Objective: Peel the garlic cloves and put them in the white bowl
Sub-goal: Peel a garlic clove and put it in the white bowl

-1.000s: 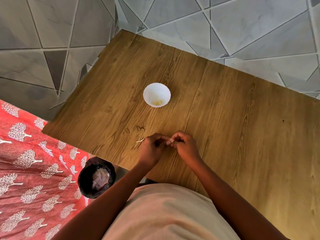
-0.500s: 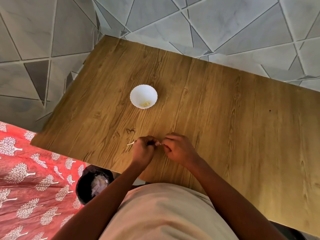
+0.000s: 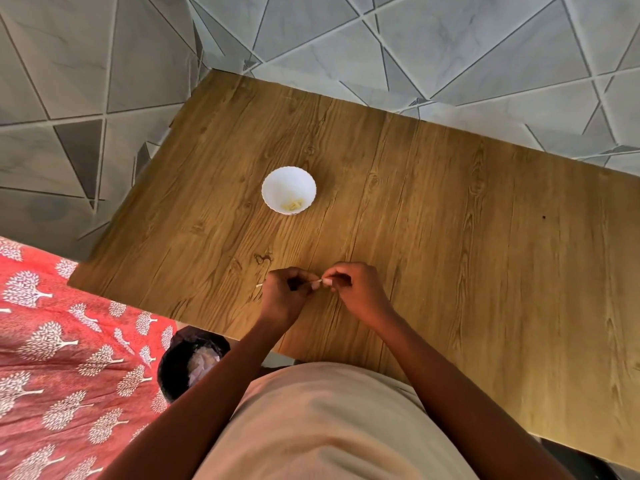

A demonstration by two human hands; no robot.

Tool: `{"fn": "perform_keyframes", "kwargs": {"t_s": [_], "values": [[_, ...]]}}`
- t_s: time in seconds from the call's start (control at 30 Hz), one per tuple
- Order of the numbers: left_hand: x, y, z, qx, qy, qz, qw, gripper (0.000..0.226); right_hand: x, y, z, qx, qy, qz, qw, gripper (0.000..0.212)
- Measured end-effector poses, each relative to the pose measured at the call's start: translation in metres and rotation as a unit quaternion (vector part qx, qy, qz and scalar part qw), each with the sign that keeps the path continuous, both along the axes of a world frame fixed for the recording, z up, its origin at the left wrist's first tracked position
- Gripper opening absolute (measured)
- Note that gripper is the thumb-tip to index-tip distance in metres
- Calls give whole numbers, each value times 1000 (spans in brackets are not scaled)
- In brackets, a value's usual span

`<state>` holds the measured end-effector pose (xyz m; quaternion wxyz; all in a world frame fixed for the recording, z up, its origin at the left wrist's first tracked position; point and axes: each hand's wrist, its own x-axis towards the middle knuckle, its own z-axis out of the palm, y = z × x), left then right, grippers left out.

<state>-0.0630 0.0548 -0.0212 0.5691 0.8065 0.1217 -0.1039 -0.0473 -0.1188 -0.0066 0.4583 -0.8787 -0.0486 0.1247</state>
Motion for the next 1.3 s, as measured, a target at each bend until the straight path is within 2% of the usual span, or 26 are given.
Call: {"fn": "perform_keyframes", "kwargs": {"t_s": [0.13, 0.27, 0.4, 0.5, 0.63, 0.8, 0.93, 1.03, 1.17, 1.3], "values": [[-2, 1, 5, -6, -18, -26, 999, 7, 3, 4, 0, 25, 41, -39, 998, 5], [-1, 1, 6, -9, -22, -26, 999, 5, 5, 4, -1, 36, 74, -31, 996, 11], [0, 2, 5, 38, -45, -43, 997, 6, 4, 3, 0, 22, 72, 1, 997, 15], [2, -1, 7, 62, -41, -55, 996, 17, 0, 2, 2, 0, 31, 34, 999, 14], [4, -6, 12, 37, -14, -43, 998, 28, -4, -1, -3, -42, -67, 69, 995, 14], [8, -9, 16, 16, 31, -39, 999, 36, -5, -2, -4, -161, -216, 155, 950, 30], [15, -10, 23, -28, 108, -41, 993, 34, -5, -1, -2, -198, -289, 175, 920, 18], [17, -7, 25, -49, 131, -45, 989, 27, -6, -3, -5, -162, -262, 148, 940, 17], [11, -2, 20, 93, 27, -79, 992, 16, -8, -5, -13, -86, -168, 69, 979, 15], [4, 0, 18, 114, -13, -90, 989, 16, -9, -9, -18, -67, -119, 46, 990, 12]]}}
